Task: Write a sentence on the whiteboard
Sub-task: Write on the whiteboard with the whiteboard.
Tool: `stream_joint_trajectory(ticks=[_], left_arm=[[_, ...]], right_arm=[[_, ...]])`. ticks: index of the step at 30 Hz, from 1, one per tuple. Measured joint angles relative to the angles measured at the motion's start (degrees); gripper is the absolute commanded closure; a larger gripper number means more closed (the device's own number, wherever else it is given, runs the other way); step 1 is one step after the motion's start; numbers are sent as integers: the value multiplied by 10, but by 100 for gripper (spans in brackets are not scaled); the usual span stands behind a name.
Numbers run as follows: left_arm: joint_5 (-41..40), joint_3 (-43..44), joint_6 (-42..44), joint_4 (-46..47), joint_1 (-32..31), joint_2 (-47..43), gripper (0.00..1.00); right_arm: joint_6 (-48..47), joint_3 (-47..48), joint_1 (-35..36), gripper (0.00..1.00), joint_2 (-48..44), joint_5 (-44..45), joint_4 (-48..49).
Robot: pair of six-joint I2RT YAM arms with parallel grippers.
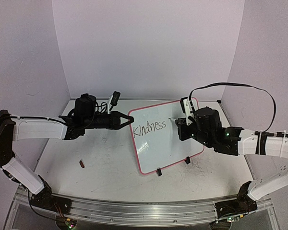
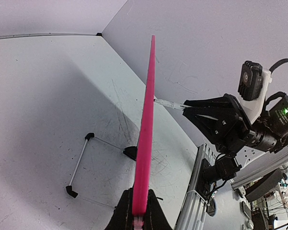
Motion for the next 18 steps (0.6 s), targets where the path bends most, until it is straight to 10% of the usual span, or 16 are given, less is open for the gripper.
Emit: stream_joint_trajectory(ticks=[18], left_arm=[[0, 0, 0, 0, 0, 0, 100]], right_arm=[[2, 0, 0, 100, -3, -15, -6]])
